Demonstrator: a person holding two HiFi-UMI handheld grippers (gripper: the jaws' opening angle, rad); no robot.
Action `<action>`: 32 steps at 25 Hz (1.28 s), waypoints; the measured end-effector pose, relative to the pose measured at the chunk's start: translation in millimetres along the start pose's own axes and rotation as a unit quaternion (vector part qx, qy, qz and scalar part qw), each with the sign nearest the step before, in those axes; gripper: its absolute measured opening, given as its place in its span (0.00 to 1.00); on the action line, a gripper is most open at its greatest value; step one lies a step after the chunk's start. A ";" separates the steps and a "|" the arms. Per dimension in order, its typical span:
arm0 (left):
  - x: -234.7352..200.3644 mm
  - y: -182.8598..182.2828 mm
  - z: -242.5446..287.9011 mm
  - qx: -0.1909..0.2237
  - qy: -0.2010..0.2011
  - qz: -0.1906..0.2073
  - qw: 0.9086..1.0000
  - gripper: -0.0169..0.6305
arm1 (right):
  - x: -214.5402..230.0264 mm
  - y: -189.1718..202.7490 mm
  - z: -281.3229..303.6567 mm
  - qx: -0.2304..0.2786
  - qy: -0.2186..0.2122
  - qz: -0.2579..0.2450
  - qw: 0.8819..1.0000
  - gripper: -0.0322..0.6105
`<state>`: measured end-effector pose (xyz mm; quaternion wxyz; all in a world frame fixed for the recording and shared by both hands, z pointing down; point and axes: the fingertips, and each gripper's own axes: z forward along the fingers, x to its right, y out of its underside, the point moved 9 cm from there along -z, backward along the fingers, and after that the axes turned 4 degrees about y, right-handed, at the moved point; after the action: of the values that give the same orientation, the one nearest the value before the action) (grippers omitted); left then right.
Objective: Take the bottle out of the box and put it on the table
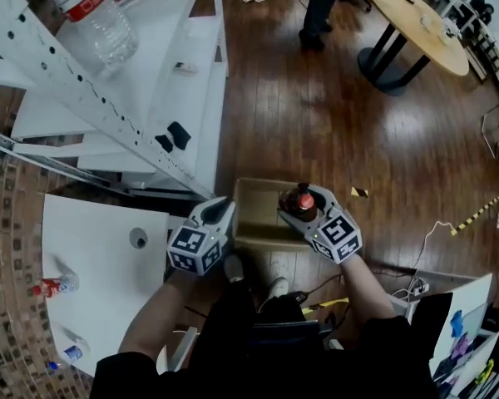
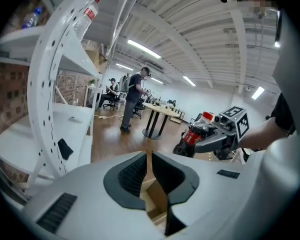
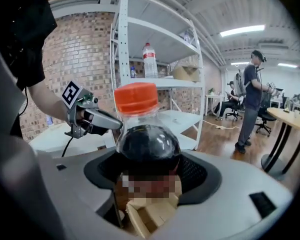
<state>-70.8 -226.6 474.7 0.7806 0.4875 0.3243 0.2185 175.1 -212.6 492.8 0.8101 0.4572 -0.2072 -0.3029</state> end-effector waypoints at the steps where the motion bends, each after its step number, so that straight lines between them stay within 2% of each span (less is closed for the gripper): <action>1: 8.2 -11.6 -9.4 0.002 0.003 0.004 1.000 0.09 | -4.7 -11.4 -14.0 0.005 0.003 0.002 1.000 0.56; 6: 33.1 -71.0 -33.0 0.046 0.000 0.043 0.998 0.09 | -0.9 -65.7 -62.4 0.049 0.020 -0.014 0.999 0.56; 10: 70.5 -101.5 -43.4 0.089 -0.004 0.055 0.995 0.09 | 0.5 -85.7 -115.6 0.071 0.018 -0.029 0.997 0.56; 18: 128.1 -119.9 -40.4 0.124 -0.035 0.082 0.988 0.09 | 16.5 -101.4 -165.0 0.116 0.006 -0.071 0.991 0.56; 21: 139.0 -115.0 -54.2 0.129 -0.068 0.084 0.986 0.09 | 19.2 -105.6 -172.6 0.125 -0.008 -0.081 0.989 0.56; 26: 143.2 -96.5 -99.0 0.144 -0.142 0.065 0.977 0.09 | 6.0 -117.2 -159.3 0.125 -0.059 -0.114 0.984 0.56; 29: 138.1 -83.6 -138.7 0.159 -0.186 0.049 0.968 0.09 | -23.3 -131.0 -135.6 0.129 -0.097 -0.143 0.976 0.56; 32: 128.9 -69.3 -182.0 0.174 -0.233 0.038 0.956 0.09 | -64.1 -143.9 -108.5 0.129 -0.146 -0.170 0.966 0.56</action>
<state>-110.5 -58.8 317.2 0.7290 0.6650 0.1473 0.0683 151.4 -159.6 310.6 0.6422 0.5369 -0.2798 -0.4701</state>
